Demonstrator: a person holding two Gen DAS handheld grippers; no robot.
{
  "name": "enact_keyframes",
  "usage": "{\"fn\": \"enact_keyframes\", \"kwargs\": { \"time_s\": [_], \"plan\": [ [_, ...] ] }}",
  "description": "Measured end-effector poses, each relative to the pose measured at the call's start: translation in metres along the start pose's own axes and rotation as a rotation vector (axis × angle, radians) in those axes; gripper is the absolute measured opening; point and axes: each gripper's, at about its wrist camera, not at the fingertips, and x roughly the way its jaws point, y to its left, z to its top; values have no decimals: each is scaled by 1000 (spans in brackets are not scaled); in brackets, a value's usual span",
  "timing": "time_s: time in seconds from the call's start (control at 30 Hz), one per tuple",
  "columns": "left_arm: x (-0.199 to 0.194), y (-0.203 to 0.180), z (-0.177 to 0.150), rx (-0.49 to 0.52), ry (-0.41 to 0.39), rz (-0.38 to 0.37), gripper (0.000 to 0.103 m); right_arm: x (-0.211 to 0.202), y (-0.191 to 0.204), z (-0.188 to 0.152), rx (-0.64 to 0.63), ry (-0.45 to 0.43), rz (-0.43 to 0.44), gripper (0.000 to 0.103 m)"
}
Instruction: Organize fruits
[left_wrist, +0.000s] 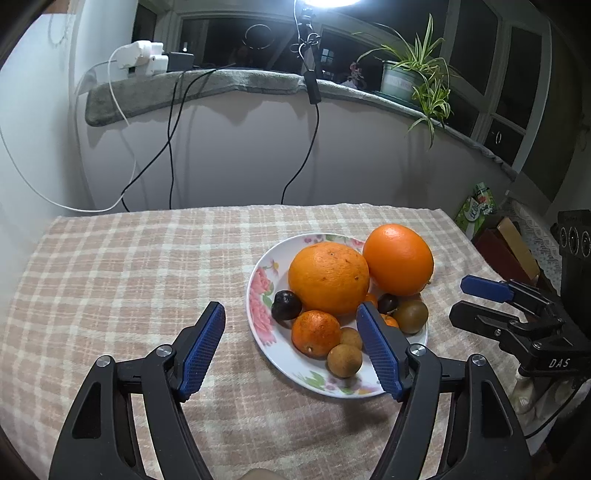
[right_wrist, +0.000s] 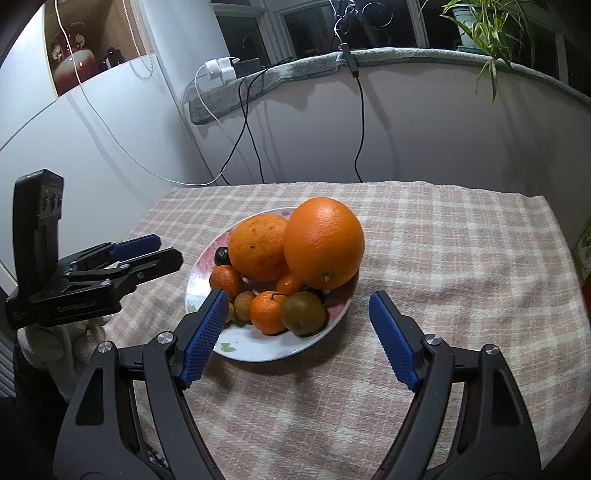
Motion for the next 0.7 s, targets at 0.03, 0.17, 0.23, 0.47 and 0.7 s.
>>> {"fn": "enact_keyframes", "kwargs": {
  "time_s": [0.03, 0.17, 0.23, 0.47, 0.7],
  "plan": [
    [-2, -1, 0, 2, -3, 6, 74, 0, 0, 0, 1, -1, -3, 81],
    [-11, -6, 0, 9, -23, 21, 74, -3, 0, 0, -2, -10, -18, 81],
    [-15, -8, 0, 8, -32, 22, 74, -5, 0, -1, -4, -17, -27, 81],
    [-26, -15, -2, 18, -56, 32, 74, -11, 0, 0, -5, -40, -52, 82],
    [-29, -20, -5, 27, -63, 35, 74, -15, -1, 0, 6, -58, -70, 83]
  ]
}}
